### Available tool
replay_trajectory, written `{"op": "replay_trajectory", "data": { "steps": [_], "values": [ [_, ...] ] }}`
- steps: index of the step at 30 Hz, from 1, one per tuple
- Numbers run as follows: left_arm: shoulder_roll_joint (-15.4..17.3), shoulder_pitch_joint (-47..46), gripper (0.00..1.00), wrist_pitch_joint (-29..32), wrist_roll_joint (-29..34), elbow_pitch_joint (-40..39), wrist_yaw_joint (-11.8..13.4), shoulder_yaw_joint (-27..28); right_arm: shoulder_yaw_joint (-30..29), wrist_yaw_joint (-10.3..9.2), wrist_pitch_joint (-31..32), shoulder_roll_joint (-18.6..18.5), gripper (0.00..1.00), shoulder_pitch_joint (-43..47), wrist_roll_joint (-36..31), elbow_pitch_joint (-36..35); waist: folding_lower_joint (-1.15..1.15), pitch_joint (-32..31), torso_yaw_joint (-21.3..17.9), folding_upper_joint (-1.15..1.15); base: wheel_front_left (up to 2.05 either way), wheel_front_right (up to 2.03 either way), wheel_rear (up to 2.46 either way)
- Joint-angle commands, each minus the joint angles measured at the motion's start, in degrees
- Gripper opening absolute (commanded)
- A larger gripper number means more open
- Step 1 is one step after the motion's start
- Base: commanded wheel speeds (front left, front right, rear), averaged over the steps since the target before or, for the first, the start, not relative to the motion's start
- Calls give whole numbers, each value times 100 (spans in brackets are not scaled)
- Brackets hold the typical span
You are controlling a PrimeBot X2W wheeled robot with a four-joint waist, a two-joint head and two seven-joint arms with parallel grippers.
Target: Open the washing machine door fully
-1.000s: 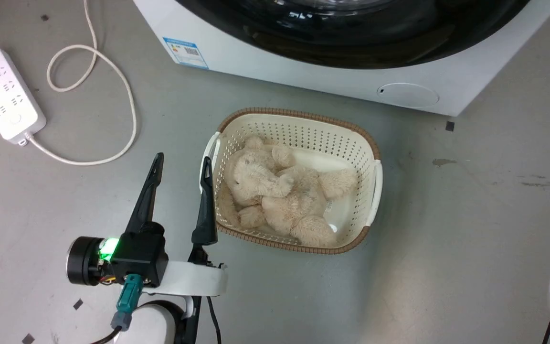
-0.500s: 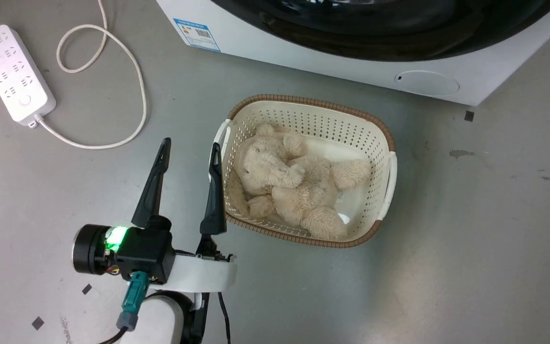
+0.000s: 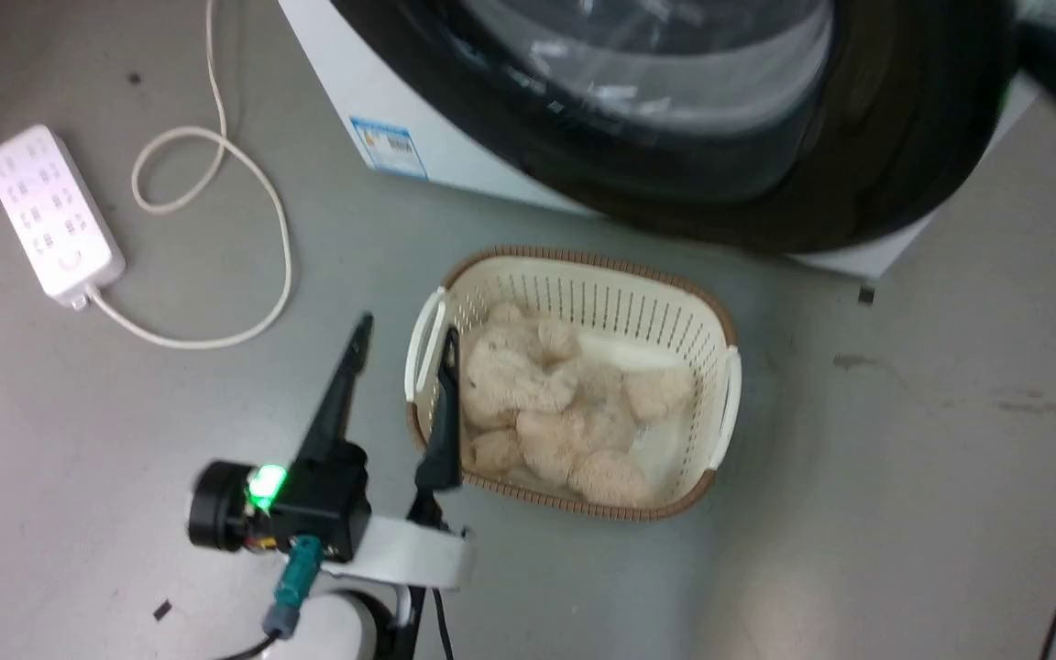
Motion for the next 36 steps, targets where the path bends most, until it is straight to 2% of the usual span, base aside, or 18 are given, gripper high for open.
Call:
{"op": "replay_trajectory", "data": {
  "steps": [1,6,11,20,21,22,23,24,25,26,27,30,34,35,36],
  "values": [
    [18,111,100,-61,-29,72,-22,-51,-9,6,201,170,0,182,174,-13,1,-271,-25,0,0,0,0],
    [25,351,100,-61,-50,280,-76,-64,301,6,647,246,0,1088,486,-383,1,-720,-50,0,0,0,0],
    [49,598,100,-61,-93,521,-119,-54,1110,6,836,251,0,1747,1393,-320,1,-1086,-28,0,0,0,0],
    [55,883,100,-61,-154,700,-252,-153,3186,6,490,252,0,2755,3241,-394,1,-1460,161,0,0,0,0],
    [55,883,100,-61,-154,700,-252,-153,3186,6,490,252,0,2755,3241,-394,1,-1460,161,0,0,0,0],
    [82,910,100,-61,-136,731,-300,-198,3436,6,438,252,0,2884,3437,-449,1,-1493,193,0,0,0,0],
    [101,957,100,-61,-128,761,-339,-238,3876,6,276,253,0,3116,3778,-559,1,-1545,247,0,0,0,0],
    [101,957,100,-61,-128,761,-339,-238,3876,6,276,253,0,3116,3778,-559,1,-1545,247,0,0,0,0],
    [102,990,100,-61,-152,787,-365,-255,4234,6,55,253,0,3299,4077,-639,1,-1579,315,0,0,0,0],
    [102,990,100,-61,-152,787,-365,-255,4234,6,55,253,0,3299,4077,-639,1,-1579,315,0,0,0,0],
    [97,1013,100,-61,-186,790,-365,-250,4525,6,-168,253,0,3435,4288,-701,1,-1611,389,0,0,0,0],
    [100,1040,100,-61,-229,742,-355,-207,4832,6,-435,253,0,3555,4494,-742,1,-1644,454,0,0,0,0],
    [135,1062,100,-61,-252,699,-365,-163,4970,6,-684,253,0,3597,4612,-753,1,-1657,453,0,0,0,0],
    [150,1068,100,-61,-258,689,-366,-145,4973,6,-814,253,69,3595,4595,-751,1,-1663,431,0,0,0,0],
    [164,1069,100,-61,-263,683,-368,-129,4968,6,-925,253,100,3593,4551,-735,1,-1670,406,0,0,0,0]
  ]
}}
